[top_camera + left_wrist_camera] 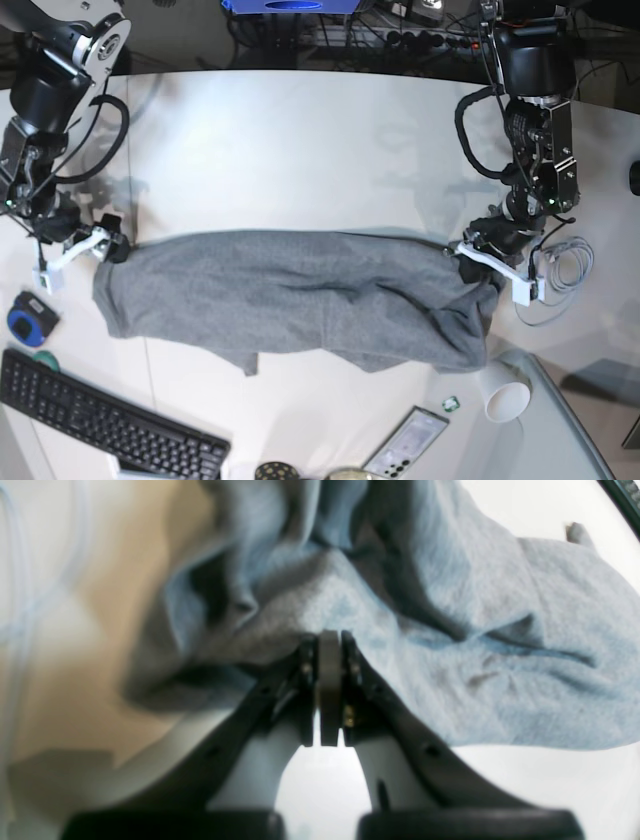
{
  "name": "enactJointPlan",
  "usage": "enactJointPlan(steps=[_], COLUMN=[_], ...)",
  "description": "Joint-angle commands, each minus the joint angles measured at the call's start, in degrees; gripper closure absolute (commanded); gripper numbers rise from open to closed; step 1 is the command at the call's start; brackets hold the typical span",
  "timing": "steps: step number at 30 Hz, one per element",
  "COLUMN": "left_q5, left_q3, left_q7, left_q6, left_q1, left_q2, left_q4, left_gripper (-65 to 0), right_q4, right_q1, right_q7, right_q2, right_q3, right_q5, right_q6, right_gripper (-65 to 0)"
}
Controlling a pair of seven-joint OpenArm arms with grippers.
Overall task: Layout the t-shirt on the table in an organized manner, then fold the t-shirt properly
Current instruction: 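Lift the shirt with both grippers and shake it out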
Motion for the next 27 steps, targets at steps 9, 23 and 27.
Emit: enactJointPlan(steps=[9, 23, 27], left_q5=[-1.02, -1.11, -1.11], left_q3=[-0.25, -9.13, -11.41], left_q7=[7.09, 15.53, 17.55], left_q6=[-0.41, -0.49, -0.49], left_q1=[0.10, 0.27, 0.54], left_q2=[-2.71, -2.62, -2.71], left_q4=[12.76, 20.49, 24.36], left_gripper=[0.0, 0.0, 0.0], right_q4=[-8.27, -1.33, 10.01], right_q1=[7.31, 4.85, 2.91], right_q7=[1.40, -7.13, -14.60], right_q2=[1.10, 4.26, 4.35], right_q3=[-0.15, -0.15, -0.15], right_q5=[0.80, 0.80, 0.80], right_q6=[2.85, 3.11, 3.03], right_gripper=[-39.9, -0.6, -0.6])
